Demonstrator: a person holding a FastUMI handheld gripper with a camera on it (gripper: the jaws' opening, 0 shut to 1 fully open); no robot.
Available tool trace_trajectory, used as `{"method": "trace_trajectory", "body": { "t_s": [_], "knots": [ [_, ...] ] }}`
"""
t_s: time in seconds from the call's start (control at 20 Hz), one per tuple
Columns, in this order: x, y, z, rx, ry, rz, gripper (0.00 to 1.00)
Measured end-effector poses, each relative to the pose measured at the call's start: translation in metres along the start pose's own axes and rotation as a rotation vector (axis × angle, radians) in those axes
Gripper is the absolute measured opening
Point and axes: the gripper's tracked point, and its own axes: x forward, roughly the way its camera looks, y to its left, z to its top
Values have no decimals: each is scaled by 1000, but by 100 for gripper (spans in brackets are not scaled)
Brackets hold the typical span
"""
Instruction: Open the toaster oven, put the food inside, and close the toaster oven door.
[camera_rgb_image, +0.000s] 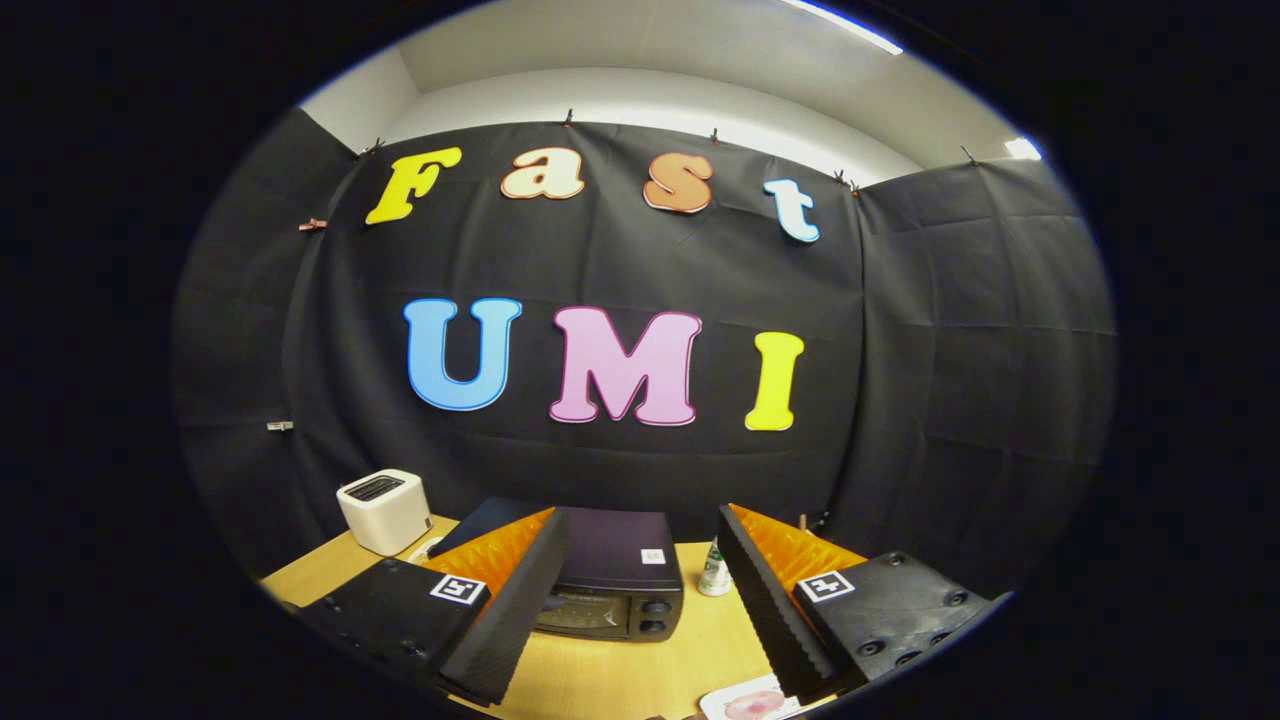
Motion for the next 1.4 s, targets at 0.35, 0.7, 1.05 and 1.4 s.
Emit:
{"method": "trace_trajectory", "body": {
  "t_s": [0.35,0.7,1.05,1.4],
  "knots": [
    [35,77,-64,34,117,40,97],
    [87,114,-143,44,260,10,97],
    [122,127,-201,56,393,-23,98],
    [132,131,-214,35,407,-18,97]
  ]
}}
